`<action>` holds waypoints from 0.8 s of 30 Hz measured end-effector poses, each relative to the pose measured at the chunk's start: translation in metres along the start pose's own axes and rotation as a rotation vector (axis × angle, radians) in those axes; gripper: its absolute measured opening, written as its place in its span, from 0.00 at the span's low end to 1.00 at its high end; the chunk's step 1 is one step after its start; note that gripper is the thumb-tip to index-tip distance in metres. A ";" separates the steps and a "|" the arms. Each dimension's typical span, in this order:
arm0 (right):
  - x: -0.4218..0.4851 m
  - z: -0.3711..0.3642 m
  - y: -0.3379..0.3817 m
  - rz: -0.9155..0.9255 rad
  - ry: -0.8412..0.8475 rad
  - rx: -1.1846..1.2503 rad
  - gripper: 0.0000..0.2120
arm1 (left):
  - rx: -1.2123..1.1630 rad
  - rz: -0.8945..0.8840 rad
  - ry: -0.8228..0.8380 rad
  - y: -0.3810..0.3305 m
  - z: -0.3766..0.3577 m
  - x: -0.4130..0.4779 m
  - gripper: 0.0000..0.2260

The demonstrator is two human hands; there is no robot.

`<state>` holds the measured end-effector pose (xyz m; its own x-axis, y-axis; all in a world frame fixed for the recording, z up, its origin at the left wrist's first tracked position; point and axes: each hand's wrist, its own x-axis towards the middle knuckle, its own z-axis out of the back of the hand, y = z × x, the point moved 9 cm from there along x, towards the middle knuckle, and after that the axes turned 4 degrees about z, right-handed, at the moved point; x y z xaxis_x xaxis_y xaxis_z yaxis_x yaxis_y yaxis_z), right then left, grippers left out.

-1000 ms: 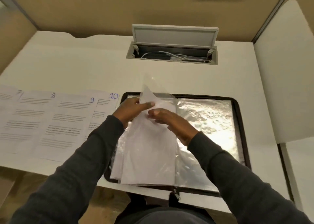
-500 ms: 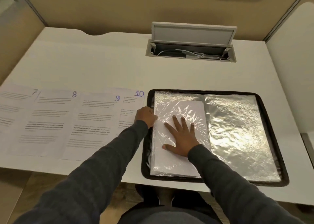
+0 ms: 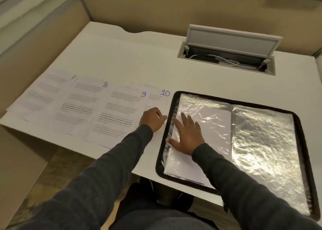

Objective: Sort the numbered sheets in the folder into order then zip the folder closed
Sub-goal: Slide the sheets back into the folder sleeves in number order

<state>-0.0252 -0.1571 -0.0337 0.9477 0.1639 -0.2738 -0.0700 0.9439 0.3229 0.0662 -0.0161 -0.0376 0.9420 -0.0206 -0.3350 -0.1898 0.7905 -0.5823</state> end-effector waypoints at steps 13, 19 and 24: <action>0.086 -0.008 0.134 0.076 0.026 -0.022 0.41 | 0.006 0.101 -0.124 0.120 0.132 0.050 0.12; 0.146 -0.033 0.224 0.128 0.096 -0.020 0.40 | 0.044 0.126 -0.224 0.207 0.223 0.090 0.10; 0.186 -0.056 0.288 0.233 0.144 -0.035 0.40 | 0.166 0.174 -0.364 0.279 0.291 0.114 0.14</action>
<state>0.1138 0.1617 -0.0420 0.8507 0.4150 -0.3228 -0.2945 0.8847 0.3612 0.2014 0.3798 -0.0227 0.9418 0.3149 -0.1173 -0.3350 0.8516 -0.4032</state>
